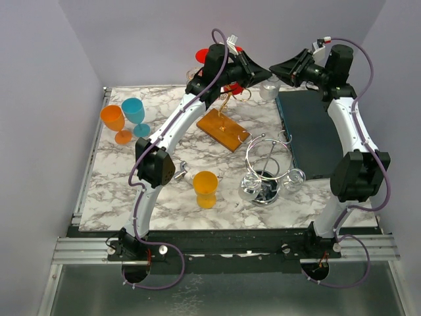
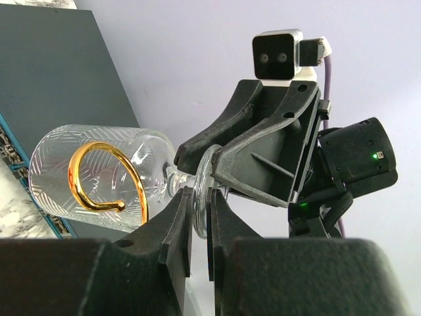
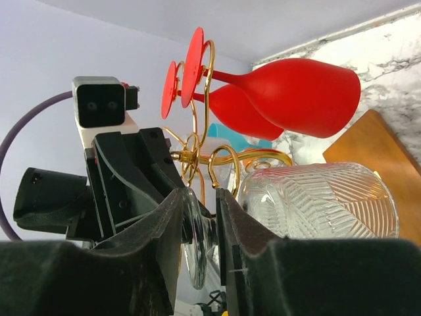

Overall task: Take the wine glass off the wine glass rack
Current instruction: Place the wine glass at the center of the board.

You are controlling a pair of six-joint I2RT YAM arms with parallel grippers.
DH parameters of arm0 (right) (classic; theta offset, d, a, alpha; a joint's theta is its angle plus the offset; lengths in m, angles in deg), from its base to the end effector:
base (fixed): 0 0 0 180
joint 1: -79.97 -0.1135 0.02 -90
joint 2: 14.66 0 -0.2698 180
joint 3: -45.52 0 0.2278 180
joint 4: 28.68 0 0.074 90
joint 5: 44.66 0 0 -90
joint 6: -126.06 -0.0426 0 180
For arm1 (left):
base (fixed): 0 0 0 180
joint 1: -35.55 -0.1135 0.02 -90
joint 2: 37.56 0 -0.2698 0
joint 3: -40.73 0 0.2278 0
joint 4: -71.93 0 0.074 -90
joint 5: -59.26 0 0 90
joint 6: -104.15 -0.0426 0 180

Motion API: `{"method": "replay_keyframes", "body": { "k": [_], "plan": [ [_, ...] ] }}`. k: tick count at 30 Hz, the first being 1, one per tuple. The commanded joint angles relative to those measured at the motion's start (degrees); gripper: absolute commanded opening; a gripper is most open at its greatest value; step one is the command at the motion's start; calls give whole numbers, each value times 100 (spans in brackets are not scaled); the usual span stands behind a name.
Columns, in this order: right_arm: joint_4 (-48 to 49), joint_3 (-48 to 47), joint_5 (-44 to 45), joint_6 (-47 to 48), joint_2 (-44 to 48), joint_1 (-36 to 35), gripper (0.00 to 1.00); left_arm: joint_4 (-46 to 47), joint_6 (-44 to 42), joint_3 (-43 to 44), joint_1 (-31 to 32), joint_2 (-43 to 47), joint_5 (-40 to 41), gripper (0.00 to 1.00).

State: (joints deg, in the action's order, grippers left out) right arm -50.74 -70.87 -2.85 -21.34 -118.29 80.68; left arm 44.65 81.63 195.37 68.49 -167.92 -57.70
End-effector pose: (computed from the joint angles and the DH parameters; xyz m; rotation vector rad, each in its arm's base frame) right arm 0.4072 0.0267 0.4095 0.2737 1.8874 1.4208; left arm 0.4210 -0.2958 0.4069 -0.1493 1.9159 -1.6539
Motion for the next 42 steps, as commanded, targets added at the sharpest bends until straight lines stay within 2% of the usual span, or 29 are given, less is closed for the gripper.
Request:
{"method": "replay_keyframes", "body": {
  "k": [1, 31, 37, 40, 42],
  "plan": [
    [424, 260, -422, -247, -17, 109, 31, 593, 81, 12, -51, 239, -23, 0],
    [486, 638, -729, -126, 263, 324, 31, 611, 167, 171, -113, 81, -57, 0],
    [313, 498, -759, 9, 225, 320, 23, 612, 166, 277, -96, 6, -159, 0],
    [183, 372, -759, 62, 180, 324, 4, 612, 161, 286, -87, -7, -204, 0],
    [104, 319, -741, 63, 177, 322, 0, 612, 145, 275, -87, 2, -230, 0]
  ]
}}
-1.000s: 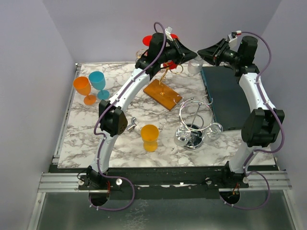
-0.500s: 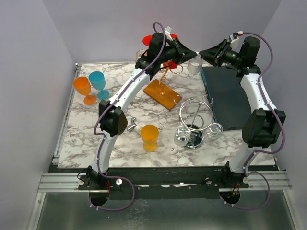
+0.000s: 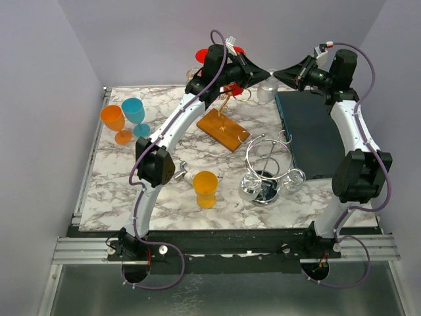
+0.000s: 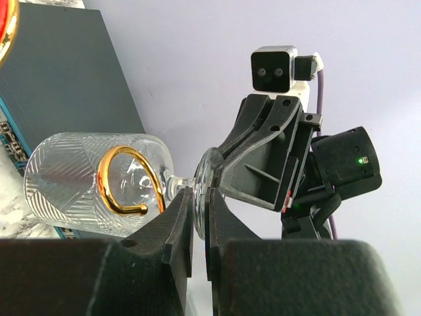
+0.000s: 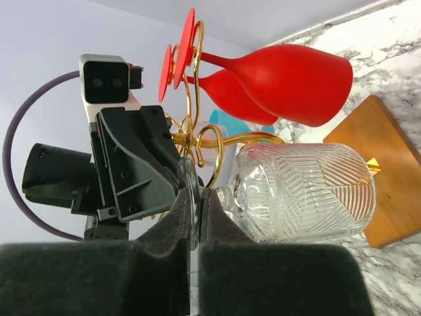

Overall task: Take the wine glass off the wine glass rack
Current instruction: Place the wine glass at the center of the board.

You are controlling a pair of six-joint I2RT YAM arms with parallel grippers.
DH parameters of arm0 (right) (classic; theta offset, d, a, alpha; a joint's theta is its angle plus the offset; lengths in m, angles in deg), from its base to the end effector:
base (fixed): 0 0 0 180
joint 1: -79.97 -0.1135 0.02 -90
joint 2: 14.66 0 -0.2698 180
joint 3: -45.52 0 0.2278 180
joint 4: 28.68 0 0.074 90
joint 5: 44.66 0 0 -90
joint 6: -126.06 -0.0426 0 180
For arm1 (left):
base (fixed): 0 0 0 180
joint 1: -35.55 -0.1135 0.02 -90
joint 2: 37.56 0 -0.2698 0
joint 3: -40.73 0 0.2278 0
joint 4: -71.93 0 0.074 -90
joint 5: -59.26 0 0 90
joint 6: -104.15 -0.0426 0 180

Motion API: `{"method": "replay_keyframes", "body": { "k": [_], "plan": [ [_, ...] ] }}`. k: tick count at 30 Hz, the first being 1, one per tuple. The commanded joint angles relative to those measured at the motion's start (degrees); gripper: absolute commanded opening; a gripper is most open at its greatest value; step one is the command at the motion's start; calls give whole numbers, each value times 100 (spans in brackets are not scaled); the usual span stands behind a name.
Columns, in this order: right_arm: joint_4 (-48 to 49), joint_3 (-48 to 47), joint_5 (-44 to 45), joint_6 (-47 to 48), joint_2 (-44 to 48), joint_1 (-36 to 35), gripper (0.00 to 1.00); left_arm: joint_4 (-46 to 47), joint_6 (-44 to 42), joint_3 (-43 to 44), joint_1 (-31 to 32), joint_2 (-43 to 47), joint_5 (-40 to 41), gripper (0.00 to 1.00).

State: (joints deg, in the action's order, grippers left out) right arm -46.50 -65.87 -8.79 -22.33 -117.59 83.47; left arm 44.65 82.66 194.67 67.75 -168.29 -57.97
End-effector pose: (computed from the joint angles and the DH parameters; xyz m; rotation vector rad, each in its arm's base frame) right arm 0.4047 0.0098 0.3939 0.2501 1.8992 1.4843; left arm 0.4271 -0.2920 0.3998 -0.1845 1.9363 -1.6539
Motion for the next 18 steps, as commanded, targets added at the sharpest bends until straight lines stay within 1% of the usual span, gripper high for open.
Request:
{"method": "replay_keyframes", "body": {
  "k": [1, 4, 7, 9, 10, 12, 14, 16, 18],
  "plan": [
    [-371, -202, -110, 152, 107, 45, 1, 612, 28, 338, -13, 53, -218, 0],
    [-368, -150, 13, -12, 162, 73, 1, 612, -4, 309, -19, 80, -235, 0],
    [187, 238, -147, -649, 243, 200, 1, 608, -19, 225, -38, 144, -250, 1],
    [642, 435, -249, -968, 271, 300, 1, 610, -39, 196, -48, 182, -250, 4],
    [675, 445, -264, -1018, 274, 339, 1, 612, -46, 194, -61, 196, -255, 6],
    [677, 440, -249, -1074, 301, 383, 1, 608, -53, 191, -82, 213, -257, 9],
    [668, 423, -230, -1125, 330, 419, 0, 612, -56, 192, -99, 227, -268, 15],
    [579, 360, -204, -1148, 336, 447, 1, 608, -66, 198, -109, 242, -266, 19],
    [520, 284, -186, -1160, 314, 467, 1, 612, -65, 223, -130, 249, -272, 26]
  ]
}}
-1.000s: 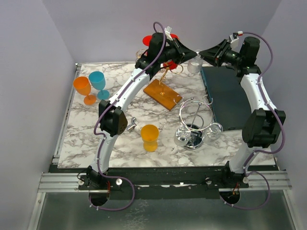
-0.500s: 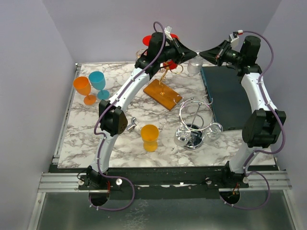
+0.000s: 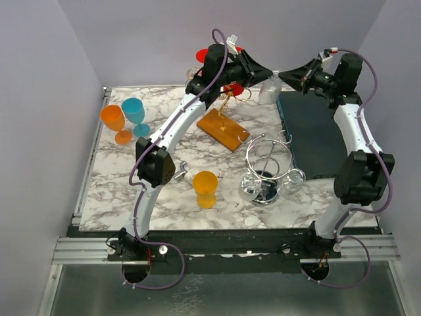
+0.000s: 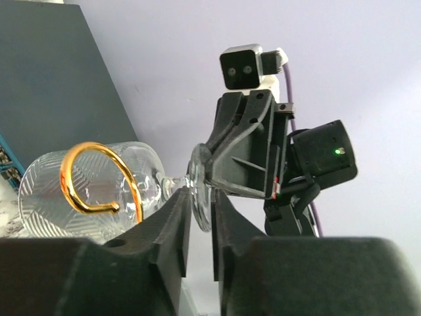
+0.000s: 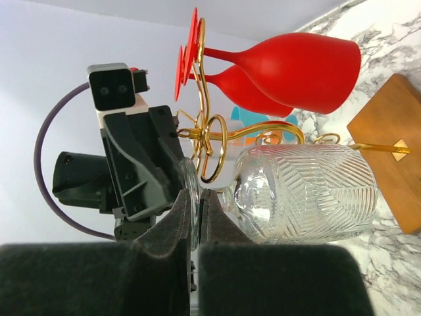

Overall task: Take the wine glass off the wine glass rack
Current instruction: Place the wine glass at the center of the board.

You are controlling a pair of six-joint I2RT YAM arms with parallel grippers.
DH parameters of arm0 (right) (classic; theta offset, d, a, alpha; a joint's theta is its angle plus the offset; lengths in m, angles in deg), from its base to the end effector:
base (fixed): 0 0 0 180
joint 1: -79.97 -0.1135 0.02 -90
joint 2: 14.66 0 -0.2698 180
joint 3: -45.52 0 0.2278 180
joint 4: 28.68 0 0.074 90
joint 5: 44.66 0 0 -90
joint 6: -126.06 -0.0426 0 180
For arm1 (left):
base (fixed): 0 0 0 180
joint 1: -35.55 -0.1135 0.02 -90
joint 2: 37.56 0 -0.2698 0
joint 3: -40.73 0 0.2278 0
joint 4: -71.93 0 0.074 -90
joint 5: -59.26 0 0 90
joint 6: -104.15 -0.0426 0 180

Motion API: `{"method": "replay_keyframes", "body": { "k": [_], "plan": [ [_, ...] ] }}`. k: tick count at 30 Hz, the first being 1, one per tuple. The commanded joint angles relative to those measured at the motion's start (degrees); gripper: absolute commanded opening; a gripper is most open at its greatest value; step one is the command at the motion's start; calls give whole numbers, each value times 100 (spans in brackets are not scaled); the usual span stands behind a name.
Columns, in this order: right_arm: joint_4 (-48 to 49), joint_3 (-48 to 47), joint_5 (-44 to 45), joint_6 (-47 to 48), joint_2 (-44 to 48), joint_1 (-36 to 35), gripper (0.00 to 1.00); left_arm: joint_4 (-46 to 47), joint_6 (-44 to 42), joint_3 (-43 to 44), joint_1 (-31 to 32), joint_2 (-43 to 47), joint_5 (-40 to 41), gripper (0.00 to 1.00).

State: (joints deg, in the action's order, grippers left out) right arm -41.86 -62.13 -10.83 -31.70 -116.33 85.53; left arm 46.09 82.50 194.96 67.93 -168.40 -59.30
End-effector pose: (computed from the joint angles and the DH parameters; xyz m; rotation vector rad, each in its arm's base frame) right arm 0.3996 -0.0033 0.3892 0.3826 1.8865 1.5891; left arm 0.4256 -0.2940 0.4033 -0.1434 1.9156 -1.6801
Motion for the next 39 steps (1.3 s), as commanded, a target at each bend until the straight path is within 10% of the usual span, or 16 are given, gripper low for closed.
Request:
{"method": "replay_keyframes", "body": {
  "k": [1, 39],
  "plan": [
    [42, -114, 26, -255, 177, 265, 1, 466, -42, 214, -151, 261, -141, 27],
    [-1161, -992, 345, 299, 213, 453, 1, 804, 1149, 160, -599, 668, -622, 56]
  ]
}}
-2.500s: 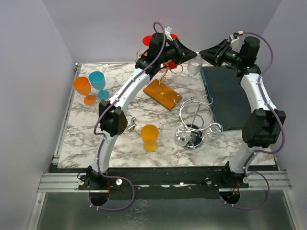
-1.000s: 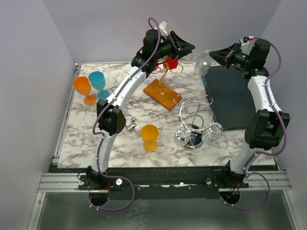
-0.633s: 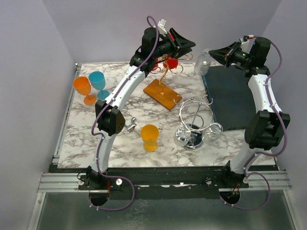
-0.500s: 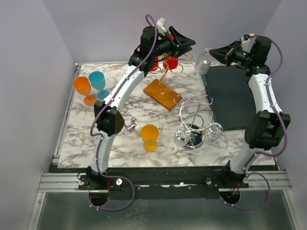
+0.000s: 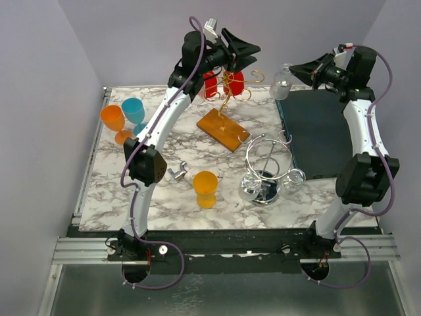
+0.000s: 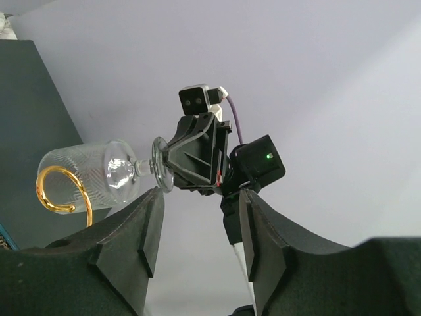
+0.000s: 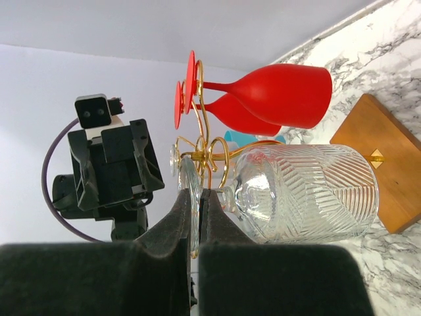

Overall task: Take the wine glass off the wine glass rack
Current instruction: Place the wine glass at the center of the board.

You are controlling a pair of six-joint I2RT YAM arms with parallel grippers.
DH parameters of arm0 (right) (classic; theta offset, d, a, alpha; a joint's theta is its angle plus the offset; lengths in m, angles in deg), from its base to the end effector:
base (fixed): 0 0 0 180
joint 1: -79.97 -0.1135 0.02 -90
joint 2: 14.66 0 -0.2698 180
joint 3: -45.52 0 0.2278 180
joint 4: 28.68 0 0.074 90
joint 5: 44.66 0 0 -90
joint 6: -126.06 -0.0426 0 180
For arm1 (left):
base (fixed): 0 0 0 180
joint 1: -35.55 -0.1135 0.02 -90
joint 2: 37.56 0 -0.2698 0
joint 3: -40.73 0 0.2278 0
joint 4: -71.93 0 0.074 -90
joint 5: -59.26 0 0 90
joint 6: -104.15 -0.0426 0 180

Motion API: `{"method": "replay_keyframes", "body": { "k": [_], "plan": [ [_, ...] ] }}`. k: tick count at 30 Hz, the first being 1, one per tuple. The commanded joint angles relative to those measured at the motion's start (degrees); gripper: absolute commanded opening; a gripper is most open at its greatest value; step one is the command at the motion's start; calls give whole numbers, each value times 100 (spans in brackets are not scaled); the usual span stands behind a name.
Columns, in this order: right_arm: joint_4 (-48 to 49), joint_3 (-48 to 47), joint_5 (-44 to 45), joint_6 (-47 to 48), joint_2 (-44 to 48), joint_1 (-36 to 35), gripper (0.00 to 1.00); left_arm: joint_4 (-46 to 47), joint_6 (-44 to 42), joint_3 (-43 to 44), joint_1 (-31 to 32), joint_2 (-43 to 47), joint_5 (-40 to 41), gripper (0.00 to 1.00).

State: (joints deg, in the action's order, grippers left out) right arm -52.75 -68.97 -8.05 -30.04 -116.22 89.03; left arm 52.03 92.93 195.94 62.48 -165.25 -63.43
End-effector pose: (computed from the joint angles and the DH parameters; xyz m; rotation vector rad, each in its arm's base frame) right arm 0.3941 -0.0282 0.4096 0.5086 1.8828 1.5039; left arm 0.4317 -0.2451 0.4468 -0.2291 1.7647 -1.8357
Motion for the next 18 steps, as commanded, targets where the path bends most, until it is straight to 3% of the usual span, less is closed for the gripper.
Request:
{"method": "replay_keyframes", "body": {
  "k": [1, 9, 18],
  "plan": [
    [-131, -335, 110, 181, 234, 101, 1, 212, 83, 59, -72, 380, -237, 57],
    [-377, -705, 156, 270, 509, 106, 1, 207, -490, -730, -295, 1232, -388, 73],
    [-107, -1260, -216, -458, 816, 92, 1, 387, -969, -2106, -560, 2448, -808, 78]
  ]
}}
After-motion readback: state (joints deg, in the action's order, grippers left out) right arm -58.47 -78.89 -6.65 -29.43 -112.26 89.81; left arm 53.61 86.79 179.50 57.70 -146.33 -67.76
